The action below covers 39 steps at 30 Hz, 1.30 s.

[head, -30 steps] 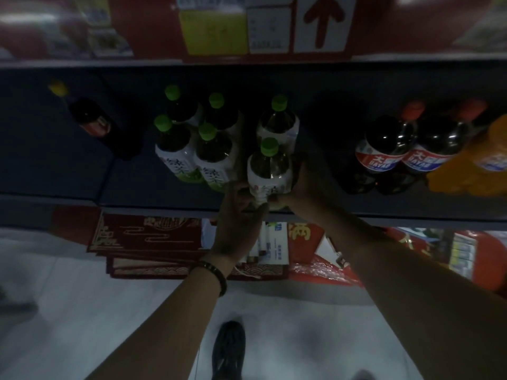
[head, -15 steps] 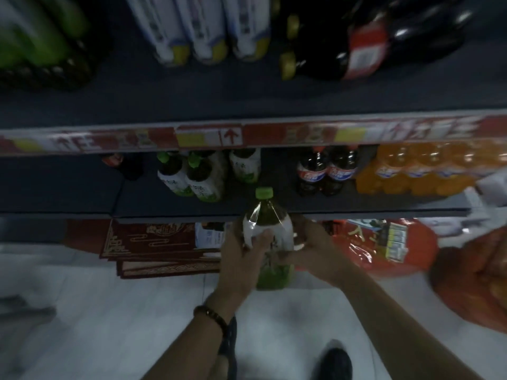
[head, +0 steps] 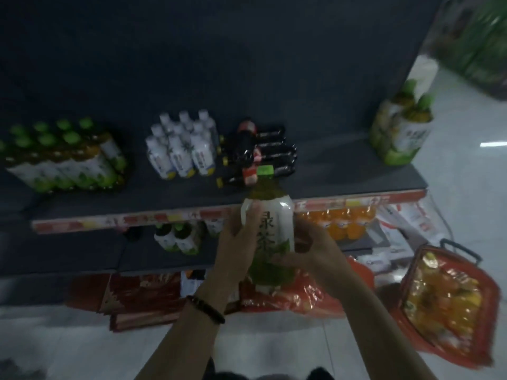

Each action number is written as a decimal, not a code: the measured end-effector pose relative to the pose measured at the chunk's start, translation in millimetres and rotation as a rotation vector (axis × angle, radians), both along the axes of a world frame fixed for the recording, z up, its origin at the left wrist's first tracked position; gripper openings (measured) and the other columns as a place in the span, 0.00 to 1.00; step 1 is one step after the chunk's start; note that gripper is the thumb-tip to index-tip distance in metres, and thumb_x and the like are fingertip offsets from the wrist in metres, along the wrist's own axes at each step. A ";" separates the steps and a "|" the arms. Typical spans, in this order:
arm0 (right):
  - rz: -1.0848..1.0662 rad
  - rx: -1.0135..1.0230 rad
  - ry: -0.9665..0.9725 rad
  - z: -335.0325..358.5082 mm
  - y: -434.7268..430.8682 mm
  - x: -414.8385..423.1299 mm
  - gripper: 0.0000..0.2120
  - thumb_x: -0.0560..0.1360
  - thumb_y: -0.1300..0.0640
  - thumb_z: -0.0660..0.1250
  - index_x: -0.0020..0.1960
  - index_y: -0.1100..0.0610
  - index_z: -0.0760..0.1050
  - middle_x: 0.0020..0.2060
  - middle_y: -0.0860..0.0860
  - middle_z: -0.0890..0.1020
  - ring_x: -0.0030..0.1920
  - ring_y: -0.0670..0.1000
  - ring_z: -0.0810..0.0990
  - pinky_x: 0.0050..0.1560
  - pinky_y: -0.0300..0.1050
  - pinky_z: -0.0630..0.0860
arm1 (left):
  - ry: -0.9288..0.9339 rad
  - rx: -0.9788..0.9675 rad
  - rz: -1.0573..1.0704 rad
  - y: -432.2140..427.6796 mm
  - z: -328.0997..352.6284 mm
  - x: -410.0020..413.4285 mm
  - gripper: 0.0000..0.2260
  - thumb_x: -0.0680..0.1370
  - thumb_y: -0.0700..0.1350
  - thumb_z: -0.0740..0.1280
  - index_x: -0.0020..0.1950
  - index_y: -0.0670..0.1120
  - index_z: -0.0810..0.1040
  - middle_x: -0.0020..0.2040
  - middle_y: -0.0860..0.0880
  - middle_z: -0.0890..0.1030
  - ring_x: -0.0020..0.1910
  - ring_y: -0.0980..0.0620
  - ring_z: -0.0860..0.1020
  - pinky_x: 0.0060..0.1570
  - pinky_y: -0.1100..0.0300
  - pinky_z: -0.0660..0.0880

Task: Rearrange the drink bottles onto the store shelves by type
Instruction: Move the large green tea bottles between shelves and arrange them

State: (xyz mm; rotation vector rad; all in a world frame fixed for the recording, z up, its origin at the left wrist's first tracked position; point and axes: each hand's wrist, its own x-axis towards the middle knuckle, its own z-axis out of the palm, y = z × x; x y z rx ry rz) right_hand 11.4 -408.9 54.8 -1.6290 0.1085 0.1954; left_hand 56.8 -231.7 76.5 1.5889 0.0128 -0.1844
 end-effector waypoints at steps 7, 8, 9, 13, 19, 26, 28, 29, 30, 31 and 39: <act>-0.376 -0.339 -0.231 62.8 -38.3 16.8 0.34 0.58 0.49 0.89 0.57 0.43 0.74 0.48 0.41 0.84 0.46 0.42 0.85 0.41 0.42 0.85 | -0.182 0.296 -0.008 -72.1 70.5 29.4 0.21 0.72 0.70 0.72 0.60 0.64 0.72 0.55 0.60 0.82 0.54 0.59 0.82 0.56 0.52 0.83; -0.428 -0.416 -0.278 69.0 -38.8 21.1 0.34 0.58 0.45 0.88 0.56 0.41 0.72 0.47 0.40 0.83 0.45 0.41 0.84 0.40 0.41 0.83 | -0.200 0.283 -0.021 -84.5 76.9 36.5 0.23 0.70 0.69 0.75 0.58 0.64 0.73 0.55 0.60 0.82 0.54 0.60 0.83 0.53 0.52 0.84; -0.470 -0.487 -0.304 74.7 -39.3 26.9 0.34 0.57 0.42 0.87 0.55 0.41 0.70 0.47 0.39 0.82 0.45 0.40 0.83 0.40 0.41 0.82 | -0.224 0.262 -0.026 -93.9 80.8 49.0 0.24 0.68 0.67 0.78 0.57 0.63 0.74 0.54 0.60 0.84 0.53 0.60 0.84 0.52 0.54 0.84; -0.427 -0.518 -0.294 92.8 -65.8 57.3 0.30 0.61 0.38 0.84 0.51 0.43 0.68 0.45 0.43 0.81 0.42 0.41 0.82 0.39 0.45 0.80 | -0.273 0.209 -0.216 -105.8 103.1 119.8 0.26 0.63 0.57 0.85 0.57 0.54 0.83 0.50 0.56 0.89 0.49 0.56 0.87 0.51 0.49 0.86; -0.431 -0.535 -0.568 195.0 -141.2 114.0 0.19 0.76 0.41 0.73 0.63 0.48 0.76 0.51 0.48 0.83 0.50 0.49 0.84 0.53 0.47 0.80 | -0.264 -0.012 -0.683 -122.6 119.9 205.1 0.24 0.67 0.41 0.83 0.63 0.49 0.84 0.56 0.44 0.88 0.56 0.43 0.86 0.52 0.48 0.84; 0.164 -1.238 -0.272 298.7 -181.6 186.1 0.10 0.80 0.43 0.72 0.55 0.48 0.79 0.45 0.46 0.84 0.45 0.47 0.82 0.46 0.48 0.76 | -0.226 -0.210 -0.922 -179.8 124.0 265.5 0.41 0.60 0.43 0.83 0.71 0.39 0.73 0.60 0.41 0.82 0.58 0.42 0.82 0.55 0.47 0.80; 0.173 -1.169 -0.273 302.1 -192.0 198.7 0.09 0.80 0.45 0.74 0.52 0.49 0.79 0.43 0.46 0.85 0.43 0.49 0.84 0.45 0.48 0.78 | -0.218 -0.220 -0.970 -193.4 126.5 277.8 0.42 0.60 0.44 0.84 0.71 0.38 0.72 0.61 0.41 0.81 0.60 0.41 0.81 0.57 0.46 0.80; 0.180 -1.155 -0.272 303.2 -197.1 204.4 0.08 0.79 0.45 0.74 0.49 0.48 0.79 0.40 0.44 0.84 0.41 0.48 0.84 0.44 0.47 0.78 | -0.215 -0.217 -0.991 -199.4 126.8 285.1 0.41 0.61 0.42 0.84 0.71 0.39 0.73 0.62 0.40 0.81 0.61 0.39 0.81 0.59 0.44 0.80; 0.188 -1.162 -0.268 303.2 -202.1 210.2 0.08 0.79 0.45 0.74 0.46 0.46 0.78 0.37 0.43 0.84 0.39 0.48 0.84 0.42 0.45 0.77 | -0.212 -0.217 -1.008 -204.7 126.7 291.5 0.39 0.62 0.40 0.83 0.71 0.40 0.73 0.64 0.39 0.80 0.64 0.37 0.80 0.60 0.42 0.79; 0.191 -1.199 -0.266 301.7 -207.4 216.7 0.09 0.79 0.44 0.74 0.44 0.45 0.77 0.36 0.43 0.83 0.39 0.47 0.83 0.41 0.44 0.75 | -0.208 -0.216 -1.020 -208.9 126.1 296.9 0.39 0.64 0.39 0.81 0.73 0.40 0.72 0.67 0.37 0.79 0.66 0.35 0.79 0.62 0.40 0.78; 0.055 -1.361 -0.327 252.3 -249.2 275.4 0.16 0.76 0.40 0.74 0.49 0.54 0.82 0.44 0.51 0.84 0.46 0.54 0.83 0.48 0.50 0.82 | -0.279 0.110 -0.594 -254.5 63.2 291.5 0.36 0.65 0.41 0.86 0.69 0.56 0.76 0.63 0.52 0.85 0.63 0.52 0.84 0.57 0.51 0.84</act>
